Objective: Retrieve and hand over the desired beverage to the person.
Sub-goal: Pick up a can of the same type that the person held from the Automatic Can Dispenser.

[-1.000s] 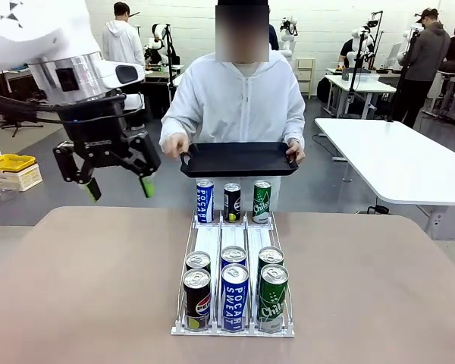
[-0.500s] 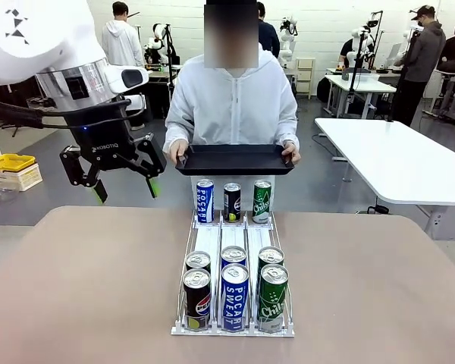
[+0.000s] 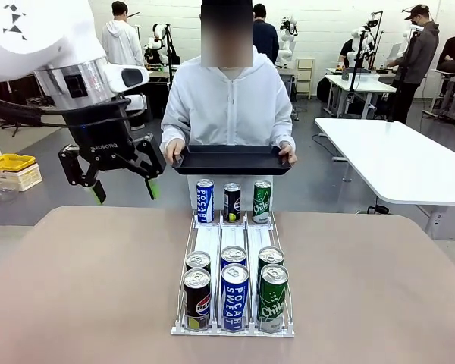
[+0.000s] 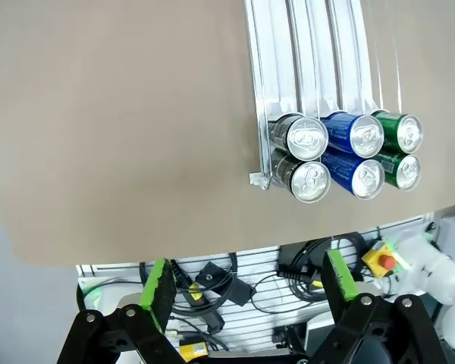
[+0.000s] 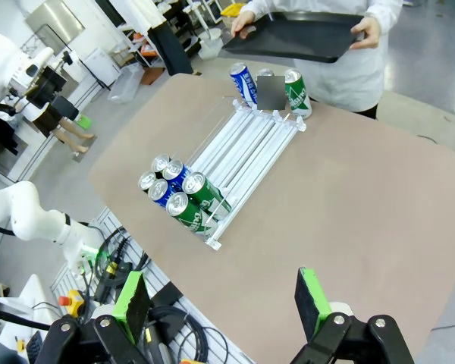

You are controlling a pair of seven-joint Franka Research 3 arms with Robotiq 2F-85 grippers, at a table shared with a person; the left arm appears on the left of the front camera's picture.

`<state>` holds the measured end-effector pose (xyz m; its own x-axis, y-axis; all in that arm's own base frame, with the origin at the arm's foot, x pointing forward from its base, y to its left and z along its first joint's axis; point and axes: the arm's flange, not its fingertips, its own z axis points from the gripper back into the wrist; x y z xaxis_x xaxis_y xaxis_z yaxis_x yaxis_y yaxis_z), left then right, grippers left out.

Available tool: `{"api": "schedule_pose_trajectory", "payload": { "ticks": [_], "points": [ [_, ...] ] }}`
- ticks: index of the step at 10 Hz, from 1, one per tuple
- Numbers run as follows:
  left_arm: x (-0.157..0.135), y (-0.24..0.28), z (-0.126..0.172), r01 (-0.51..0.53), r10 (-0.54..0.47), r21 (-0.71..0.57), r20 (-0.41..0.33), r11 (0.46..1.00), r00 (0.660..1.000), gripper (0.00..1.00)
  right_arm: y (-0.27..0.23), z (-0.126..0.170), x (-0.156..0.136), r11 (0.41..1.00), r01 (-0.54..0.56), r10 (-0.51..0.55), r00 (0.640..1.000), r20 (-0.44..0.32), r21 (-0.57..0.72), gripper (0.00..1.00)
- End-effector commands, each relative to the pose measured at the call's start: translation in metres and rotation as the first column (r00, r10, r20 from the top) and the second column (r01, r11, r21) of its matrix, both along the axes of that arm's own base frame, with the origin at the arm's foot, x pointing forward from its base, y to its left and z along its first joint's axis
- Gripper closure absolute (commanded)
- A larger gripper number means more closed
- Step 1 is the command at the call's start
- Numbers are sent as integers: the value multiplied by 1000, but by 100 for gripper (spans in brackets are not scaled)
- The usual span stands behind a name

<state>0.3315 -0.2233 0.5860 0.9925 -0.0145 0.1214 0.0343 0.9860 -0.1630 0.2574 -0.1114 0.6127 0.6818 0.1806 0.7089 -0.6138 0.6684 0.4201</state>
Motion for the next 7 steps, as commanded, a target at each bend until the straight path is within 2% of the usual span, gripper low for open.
{"api": "schedule_pose_trajectory", "payload": {
  "ticks": [1, 3, 5, 6, 7],
  "points": [
    [-31, -41, -27, 8, -17, 139, 67, 990, 998, 0, 0, -1, 0, 1000, -14, 14, 1000, 17, 21, 0],
    [-55, -82, -50, 11, -30, 243, 77, 970, 997, 0, 0, -1, 0, 1000, -14, 14, 1000, 17, 21, 0],
    [-68, -102, -74, 2, -18, 262, 61, 965, 998, 0, 0, -1, 0, 1000, -14, 14, 1000, 17, 21, 0],
    [-67, -103, -88, -86, 67, 253, 83, 964, 994, 0, 0, -1, 0, 1000, -14, 14, 1000, 17, 21, 0],
    [-63, -102, -97, -113, 111, 186, 22, 976, 994, 0, 0, -1, 0, 1000, -14, 14, 1000, 17, 21, 0]
  ]
}}
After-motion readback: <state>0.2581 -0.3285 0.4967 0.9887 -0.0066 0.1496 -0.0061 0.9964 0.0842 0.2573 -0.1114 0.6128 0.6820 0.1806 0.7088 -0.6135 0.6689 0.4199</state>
